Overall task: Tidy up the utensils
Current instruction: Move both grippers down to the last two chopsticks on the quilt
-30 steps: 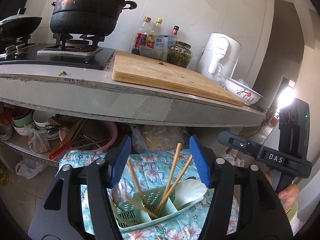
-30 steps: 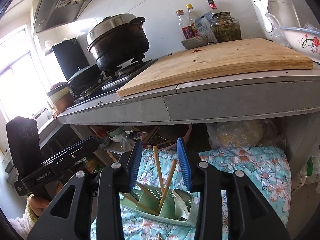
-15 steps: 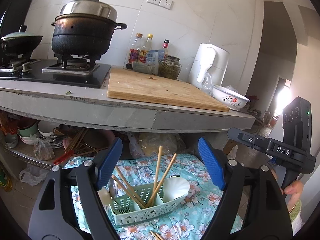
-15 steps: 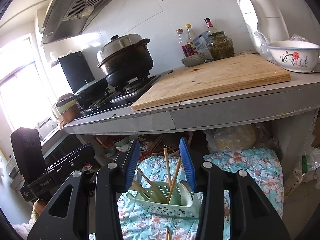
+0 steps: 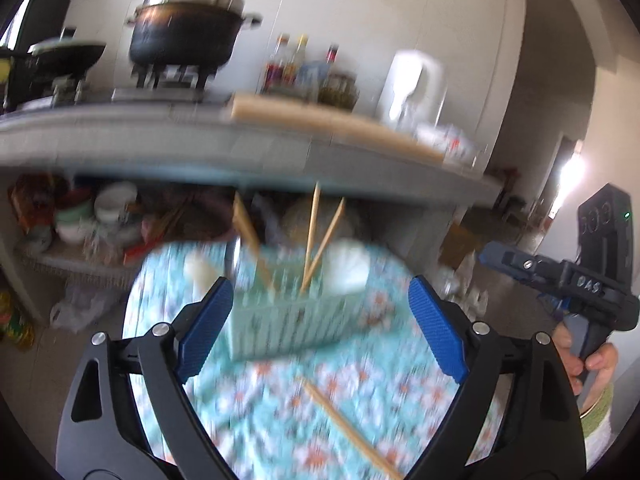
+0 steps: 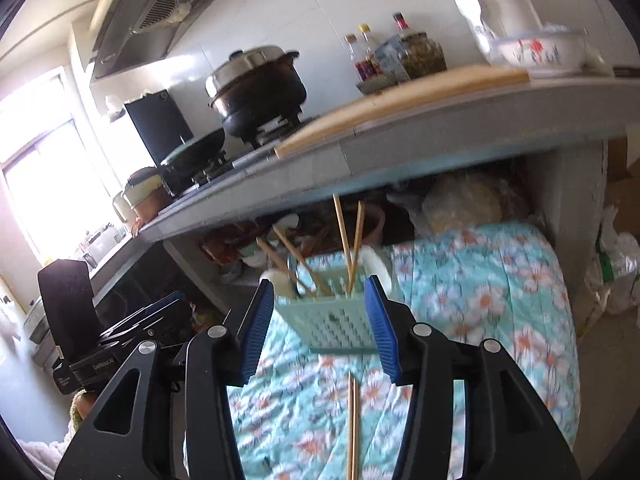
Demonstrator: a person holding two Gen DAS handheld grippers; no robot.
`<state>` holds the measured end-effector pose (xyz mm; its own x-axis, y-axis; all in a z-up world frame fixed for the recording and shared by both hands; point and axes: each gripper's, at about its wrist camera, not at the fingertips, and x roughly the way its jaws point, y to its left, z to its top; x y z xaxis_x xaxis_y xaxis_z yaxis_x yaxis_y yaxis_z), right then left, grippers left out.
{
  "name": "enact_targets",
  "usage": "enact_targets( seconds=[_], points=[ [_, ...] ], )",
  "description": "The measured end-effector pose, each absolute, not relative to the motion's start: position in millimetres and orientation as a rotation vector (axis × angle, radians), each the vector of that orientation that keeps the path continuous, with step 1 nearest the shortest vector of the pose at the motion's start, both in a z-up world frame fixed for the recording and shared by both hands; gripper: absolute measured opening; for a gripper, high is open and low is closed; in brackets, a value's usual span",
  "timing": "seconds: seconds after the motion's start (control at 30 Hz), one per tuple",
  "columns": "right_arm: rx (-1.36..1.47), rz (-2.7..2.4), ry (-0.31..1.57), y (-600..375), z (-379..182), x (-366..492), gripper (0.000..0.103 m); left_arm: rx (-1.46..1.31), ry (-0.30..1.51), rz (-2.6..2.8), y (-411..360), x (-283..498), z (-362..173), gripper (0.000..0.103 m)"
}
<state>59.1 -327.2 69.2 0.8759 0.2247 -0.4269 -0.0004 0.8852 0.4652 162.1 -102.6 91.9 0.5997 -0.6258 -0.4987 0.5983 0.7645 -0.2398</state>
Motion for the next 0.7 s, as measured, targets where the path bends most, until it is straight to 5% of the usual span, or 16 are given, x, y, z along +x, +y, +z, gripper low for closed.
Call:
enact_targets(
  seconds=[0.3, 0.7],
  points=[
    [0.69, 0.103, 0.888, -307.5, -121.0, 24.2, 0.044, -0.059, 0.976, -0.688, -104.0, 117.4, -78.7, 0.084],
    [0.769, 0.148, 0.967, -310.0, -160.4, 31.2, 0.023, -0.275, 1.105, -0.923, -128.1, 129.2, -121.5, 0.035]
  ],
)
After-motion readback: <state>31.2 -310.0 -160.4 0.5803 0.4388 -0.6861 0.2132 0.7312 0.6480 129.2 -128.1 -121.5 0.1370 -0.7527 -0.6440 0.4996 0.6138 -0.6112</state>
